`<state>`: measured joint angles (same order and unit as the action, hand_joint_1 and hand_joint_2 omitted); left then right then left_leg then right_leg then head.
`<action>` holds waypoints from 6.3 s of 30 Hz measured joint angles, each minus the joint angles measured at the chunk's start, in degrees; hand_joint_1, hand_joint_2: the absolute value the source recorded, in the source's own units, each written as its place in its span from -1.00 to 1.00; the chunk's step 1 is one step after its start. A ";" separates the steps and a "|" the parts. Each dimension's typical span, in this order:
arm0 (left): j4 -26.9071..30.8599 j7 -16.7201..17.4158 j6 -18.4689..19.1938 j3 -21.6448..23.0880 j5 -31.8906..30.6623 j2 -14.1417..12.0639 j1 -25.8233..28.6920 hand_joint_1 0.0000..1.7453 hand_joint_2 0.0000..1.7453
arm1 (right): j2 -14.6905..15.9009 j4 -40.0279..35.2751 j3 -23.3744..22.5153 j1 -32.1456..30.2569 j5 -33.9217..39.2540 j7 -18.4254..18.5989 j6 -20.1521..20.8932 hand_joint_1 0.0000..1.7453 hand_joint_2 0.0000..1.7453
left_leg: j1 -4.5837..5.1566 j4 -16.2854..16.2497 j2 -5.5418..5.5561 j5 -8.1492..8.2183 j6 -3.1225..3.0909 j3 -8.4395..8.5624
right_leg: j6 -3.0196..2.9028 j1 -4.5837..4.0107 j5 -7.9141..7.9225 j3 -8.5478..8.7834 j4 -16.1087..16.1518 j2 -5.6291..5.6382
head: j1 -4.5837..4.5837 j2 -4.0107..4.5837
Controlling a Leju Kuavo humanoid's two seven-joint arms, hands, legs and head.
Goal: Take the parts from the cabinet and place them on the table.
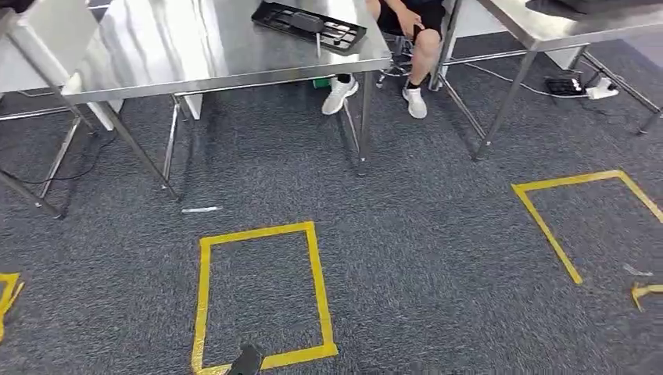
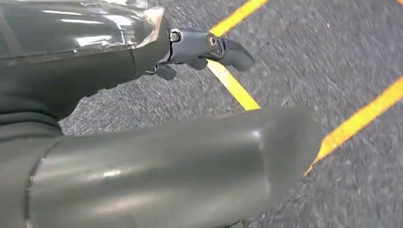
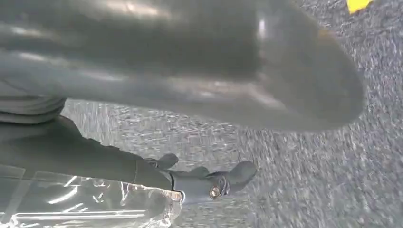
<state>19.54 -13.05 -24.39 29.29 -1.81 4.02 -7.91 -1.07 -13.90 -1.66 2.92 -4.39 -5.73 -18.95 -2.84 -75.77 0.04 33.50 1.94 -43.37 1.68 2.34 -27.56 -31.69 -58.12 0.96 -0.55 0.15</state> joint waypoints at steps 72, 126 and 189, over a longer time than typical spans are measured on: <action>0.02 -0.46 0.33 0.11 -0.11 0.50 -0.54 -1.00 -1.00 | 0.50 0.33 0.66 0.19 1.09 0.04 -0.85 -1.00 -1.00 | 1.51 17.07 2.85 -4.94 -3.64 11.78 | 2.24 -0.73 1.81 -2.72 0.21 6.80 | 0.20 0.00; -0.44 -0.94 0.42 0.15 -0.61 0.46 0.11 -1.00 -1.00 | 0.74 0.42 1.60 0.27 1.09 0.15 -1.07 -1.00 -1.00 | 2.49 0.87 0.12 3.53 -2.33 5.38 | -0.77 -1.31 2.44 -2.02 0.50 1.57 | 0.26 0.00; -0.46 -2.56 0.52 0.15 -0.09 0.41 0.78 -1.00 -1.00 | 0.98 0.52 2.71 -0.08 1.90 -0.11 -0.90 -1.00 -1.00 | 2.40 -0.60 0.10 3.56 -2.56 4.08 | -0.76 -1.64 2.18 -2.18 -0.23 1.27 | 0.17 0.00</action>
<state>19.08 -15.60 -23.87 29.44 -1.90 4.44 -7.13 -0.09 -13.38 1.05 2.84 -2.49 -5.84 -19.85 -0.44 -76.37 0.14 37.06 -0.62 -39.28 0.92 0.69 -25.37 -33.87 -58.35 2.23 -0.37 0.15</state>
